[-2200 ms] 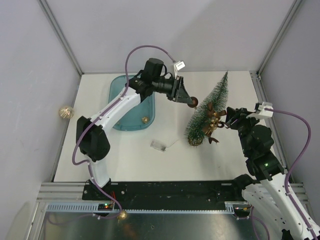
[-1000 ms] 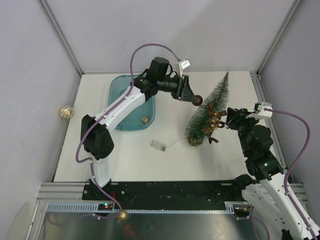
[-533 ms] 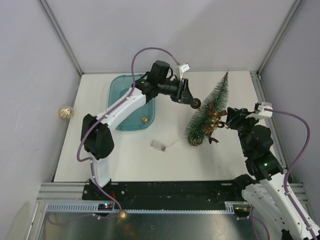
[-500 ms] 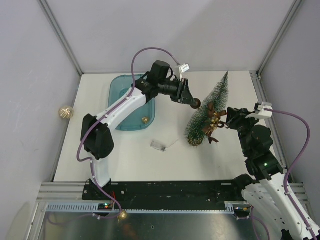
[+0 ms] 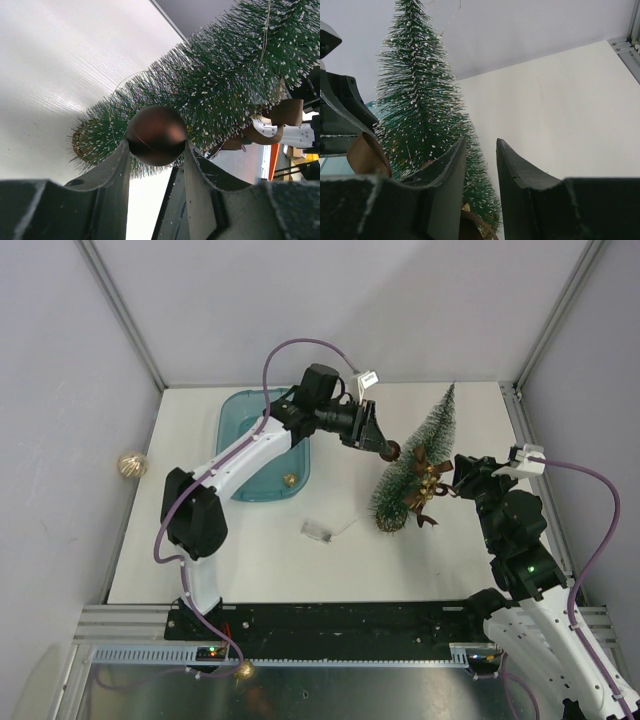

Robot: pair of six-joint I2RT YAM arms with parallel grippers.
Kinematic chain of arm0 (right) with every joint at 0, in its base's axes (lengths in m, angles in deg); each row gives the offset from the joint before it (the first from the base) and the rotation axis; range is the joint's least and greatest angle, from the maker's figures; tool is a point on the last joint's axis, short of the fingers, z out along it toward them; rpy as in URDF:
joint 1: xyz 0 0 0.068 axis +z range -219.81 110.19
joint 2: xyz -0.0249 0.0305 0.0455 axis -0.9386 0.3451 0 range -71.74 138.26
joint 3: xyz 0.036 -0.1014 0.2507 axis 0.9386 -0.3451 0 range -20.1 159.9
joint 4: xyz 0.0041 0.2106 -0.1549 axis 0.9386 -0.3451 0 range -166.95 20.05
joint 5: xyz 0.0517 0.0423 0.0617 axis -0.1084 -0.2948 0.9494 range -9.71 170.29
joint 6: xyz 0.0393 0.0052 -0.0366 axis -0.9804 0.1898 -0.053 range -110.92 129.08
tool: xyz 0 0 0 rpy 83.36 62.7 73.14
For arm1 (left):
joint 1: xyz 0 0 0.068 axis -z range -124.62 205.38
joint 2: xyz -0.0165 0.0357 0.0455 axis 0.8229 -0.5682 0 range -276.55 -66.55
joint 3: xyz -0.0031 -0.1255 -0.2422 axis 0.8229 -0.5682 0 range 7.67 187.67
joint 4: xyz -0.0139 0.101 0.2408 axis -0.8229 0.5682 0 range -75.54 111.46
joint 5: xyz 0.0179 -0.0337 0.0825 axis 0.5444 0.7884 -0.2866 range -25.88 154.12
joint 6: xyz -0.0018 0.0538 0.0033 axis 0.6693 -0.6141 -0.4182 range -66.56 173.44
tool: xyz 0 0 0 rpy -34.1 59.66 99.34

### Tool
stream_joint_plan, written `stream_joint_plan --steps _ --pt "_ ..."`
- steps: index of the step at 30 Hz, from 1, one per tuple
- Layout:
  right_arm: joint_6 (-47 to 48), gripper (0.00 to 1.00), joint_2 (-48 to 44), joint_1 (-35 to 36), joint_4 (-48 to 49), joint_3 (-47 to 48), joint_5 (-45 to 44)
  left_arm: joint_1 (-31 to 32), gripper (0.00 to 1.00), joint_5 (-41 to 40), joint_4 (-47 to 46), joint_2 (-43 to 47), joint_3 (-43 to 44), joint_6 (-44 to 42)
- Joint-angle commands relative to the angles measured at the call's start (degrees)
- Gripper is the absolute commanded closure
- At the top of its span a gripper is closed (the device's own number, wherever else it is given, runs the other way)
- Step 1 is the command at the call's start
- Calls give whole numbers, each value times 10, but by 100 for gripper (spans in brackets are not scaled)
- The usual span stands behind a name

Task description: Decorate the small christmas tree

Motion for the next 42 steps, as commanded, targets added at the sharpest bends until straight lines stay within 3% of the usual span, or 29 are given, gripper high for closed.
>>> stream_joint_plan --steps 1,15,42 --pt "2 65 -5 -3 26 -3 2 -12 77 14 -11 33 19 15" --pt "0 67 6 -2 45 -3 10 -12 77 1 -12 17 69 25" --pt "0 69 13 -3 62 -3 28 0 79 -54 -32 10 61 56"
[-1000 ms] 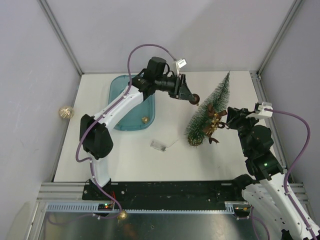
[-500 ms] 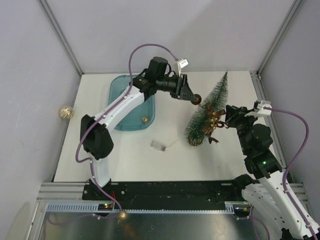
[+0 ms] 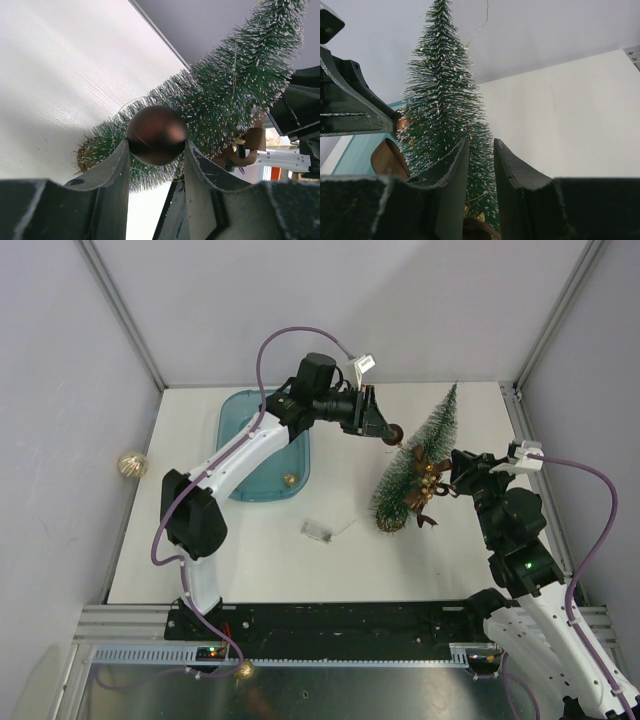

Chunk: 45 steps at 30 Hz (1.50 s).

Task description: Decorate the small christmas tree

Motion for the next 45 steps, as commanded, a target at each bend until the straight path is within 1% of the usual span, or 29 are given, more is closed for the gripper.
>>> stream_joint_plan --steps 1,13,29,40,45 --pt "0 69 -2 -3 23 -3 4 1 79 -15 -19 10 19 17" --pt "-3 69 -1 -3 22 -4 2 5 80 -39 -19 5 16 34" --pt "-8 71 -1 -3 24 -10 3 48 83 -88 -3 -2 26 41" --pt "-11 71 4 -3 48 -12 9 37 85 -135 13 12 16 19" --pt "-14 72 9 -3 55 -12 14 38 85 -138 15 15 -6 20"
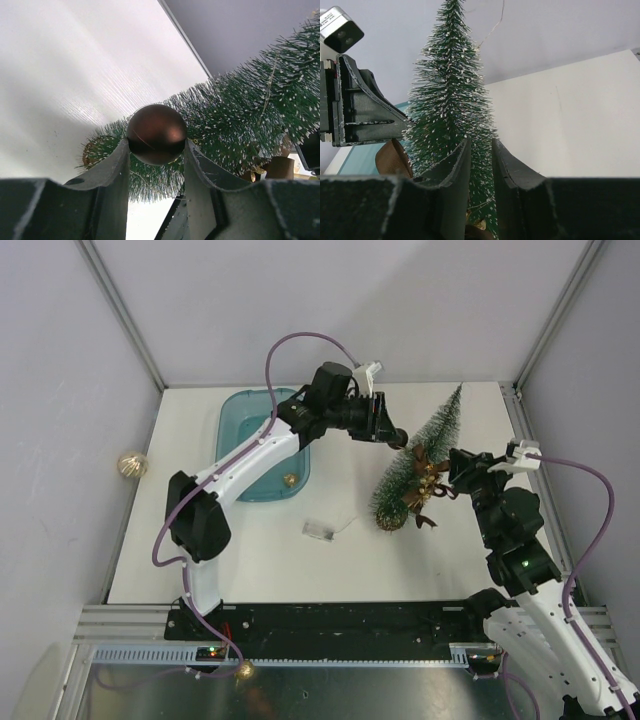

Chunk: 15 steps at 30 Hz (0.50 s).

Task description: Decorate the small christmas tree

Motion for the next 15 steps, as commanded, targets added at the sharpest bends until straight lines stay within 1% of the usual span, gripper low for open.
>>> stream_joint_plan --steps 1,11,15 --pt "-7 72 4 -2 34 -3 6 -2 85 -9 0 18 -11 -8" --pt "-6 73 3 -2 32 -2 4 8 84 -3 0 22 -38 -15" --pt "-4 73 2 -2 32 -2 3 8 85 -5 -1 26 -35 -20"
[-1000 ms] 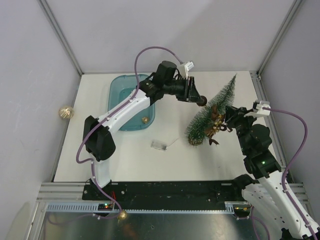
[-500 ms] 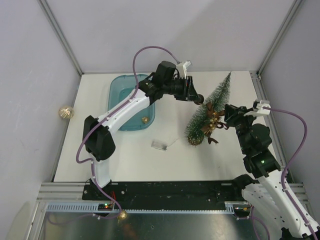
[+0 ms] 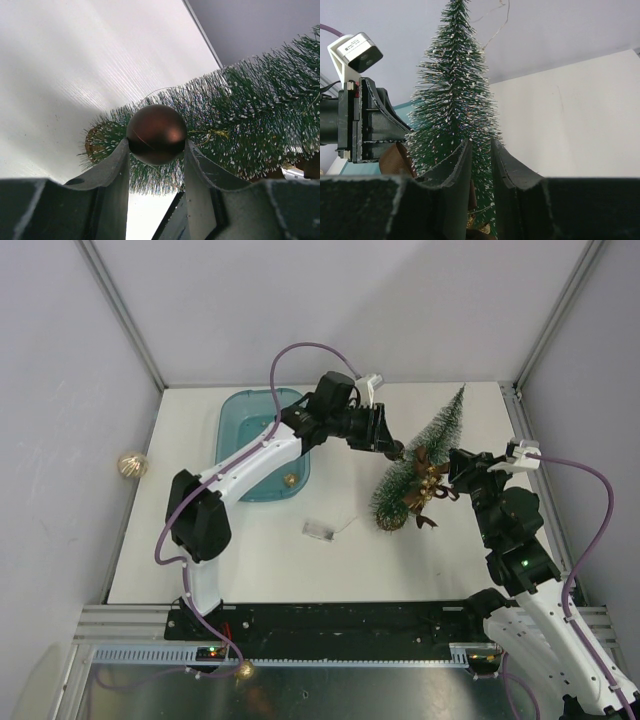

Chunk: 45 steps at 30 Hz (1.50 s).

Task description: Decorate the small christmas tree

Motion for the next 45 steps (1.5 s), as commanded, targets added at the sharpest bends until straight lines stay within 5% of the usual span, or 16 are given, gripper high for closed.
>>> stream_joint_plan --steps 1,45 --pt "0 74 -2 -2 25 -1 0 2 85 0 -4 27 5 -18" --pt "6 76 -7 -3 20 -1 -6 -51 79 119 14 67 -1 -25"
